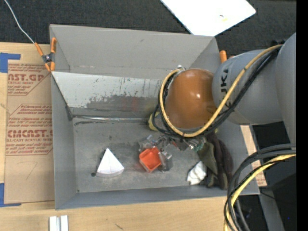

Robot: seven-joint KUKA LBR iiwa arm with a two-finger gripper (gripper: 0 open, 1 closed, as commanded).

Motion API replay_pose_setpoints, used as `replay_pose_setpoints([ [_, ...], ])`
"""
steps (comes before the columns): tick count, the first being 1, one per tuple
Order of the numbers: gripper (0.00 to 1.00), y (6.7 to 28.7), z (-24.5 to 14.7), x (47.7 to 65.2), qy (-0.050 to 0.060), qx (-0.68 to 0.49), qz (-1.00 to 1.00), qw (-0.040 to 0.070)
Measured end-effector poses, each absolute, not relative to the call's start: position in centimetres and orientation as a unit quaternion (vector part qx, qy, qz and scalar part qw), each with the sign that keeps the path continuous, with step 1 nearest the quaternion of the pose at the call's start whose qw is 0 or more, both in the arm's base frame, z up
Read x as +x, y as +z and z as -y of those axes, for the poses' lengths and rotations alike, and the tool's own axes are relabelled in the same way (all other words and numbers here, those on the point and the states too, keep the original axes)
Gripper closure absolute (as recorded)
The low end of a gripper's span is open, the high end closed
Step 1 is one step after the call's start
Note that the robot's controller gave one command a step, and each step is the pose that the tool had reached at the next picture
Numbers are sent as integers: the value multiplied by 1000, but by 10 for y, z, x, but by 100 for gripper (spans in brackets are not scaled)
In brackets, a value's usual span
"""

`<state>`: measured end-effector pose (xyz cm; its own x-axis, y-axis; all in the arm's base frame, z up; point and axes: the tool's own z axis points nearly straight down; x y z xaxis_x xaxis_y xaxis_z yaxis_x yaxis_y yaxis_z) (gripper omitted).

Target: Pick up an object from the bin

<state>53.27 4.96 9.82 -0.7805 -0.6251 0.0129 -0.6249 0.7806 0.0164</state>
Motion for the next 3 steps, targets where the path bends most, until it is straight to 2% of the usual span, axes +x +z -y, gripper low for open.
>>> replay_pose_setpoints([
  [2,100,135,-50,535,-5,331,944,5],
  [3,100,146,-50,535,-4,331,944,4],
])
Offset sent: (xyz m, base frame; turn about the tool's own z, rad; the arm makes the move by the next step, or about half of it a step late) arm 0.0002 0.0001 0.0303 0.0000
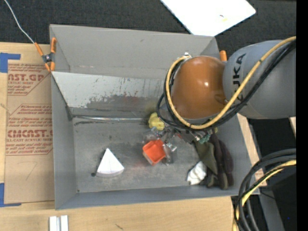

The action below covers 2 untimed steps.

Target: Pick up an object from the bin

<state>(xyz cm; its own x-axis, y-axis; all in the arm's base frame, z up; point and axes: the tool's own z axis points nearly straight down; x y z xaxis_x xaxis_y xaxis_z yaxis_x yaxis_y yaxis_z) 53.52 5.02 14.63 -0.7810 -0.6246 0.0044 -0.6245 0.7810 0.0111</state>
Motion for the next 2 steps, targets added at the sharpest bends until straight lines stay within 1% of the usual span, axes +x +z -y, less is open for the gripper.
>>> replay_pose_setpoints([
  [2,100,153,-50,535,-5,331,944,4],
])
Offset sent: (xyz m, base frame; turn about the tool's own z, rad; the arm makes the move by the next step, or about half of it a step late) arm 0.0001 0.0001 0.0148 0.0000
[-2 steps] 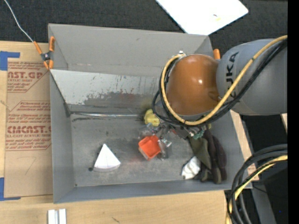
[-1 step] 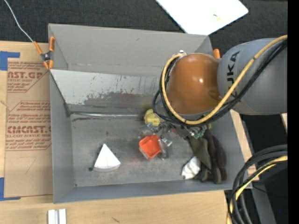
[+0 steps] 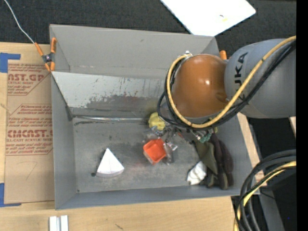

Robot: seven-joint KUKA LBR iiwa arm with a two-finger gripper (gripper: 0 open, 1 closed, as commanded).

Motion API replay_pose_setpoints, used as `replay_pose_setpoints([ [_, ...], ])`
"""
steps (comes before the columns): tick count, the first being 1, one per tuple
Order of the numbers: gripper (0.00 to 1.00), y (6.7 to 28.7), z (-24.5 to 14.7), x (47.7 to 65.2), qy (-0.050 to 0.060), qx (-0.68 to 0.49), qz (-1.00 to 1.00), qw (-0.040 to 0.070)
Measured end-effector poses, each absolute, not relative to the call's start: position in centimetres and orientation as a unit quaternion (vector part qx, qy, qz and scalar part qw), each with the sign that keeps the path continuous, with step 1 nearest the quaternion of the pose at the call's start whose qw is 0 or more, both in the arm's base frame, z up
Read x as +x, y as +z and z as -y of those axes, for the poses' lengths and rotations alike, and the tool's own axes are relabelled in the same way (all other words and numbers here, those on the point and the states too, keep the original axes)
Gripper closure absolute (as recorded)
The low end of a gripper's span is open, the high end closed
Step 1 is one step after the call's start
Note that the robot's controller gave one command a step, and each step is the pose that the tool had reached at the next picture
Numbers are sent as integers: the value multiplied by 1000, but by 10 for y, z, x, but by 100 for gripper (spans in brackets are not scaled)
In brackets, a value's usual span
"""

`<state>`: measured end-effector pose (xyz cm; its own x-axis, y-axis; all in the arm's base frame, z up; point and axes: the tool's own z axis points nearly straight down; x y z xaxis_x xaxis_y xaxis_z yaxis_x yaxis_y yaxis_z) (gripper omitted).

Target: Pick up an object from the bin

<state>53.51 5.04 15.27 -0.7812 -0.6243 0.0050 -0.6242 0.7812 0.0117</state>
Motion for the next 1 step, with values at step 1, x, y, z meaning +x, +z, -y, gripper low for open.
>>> replay_pose_setpoints([
  [1,100,156,-51,535,-5,331,944,4],
])
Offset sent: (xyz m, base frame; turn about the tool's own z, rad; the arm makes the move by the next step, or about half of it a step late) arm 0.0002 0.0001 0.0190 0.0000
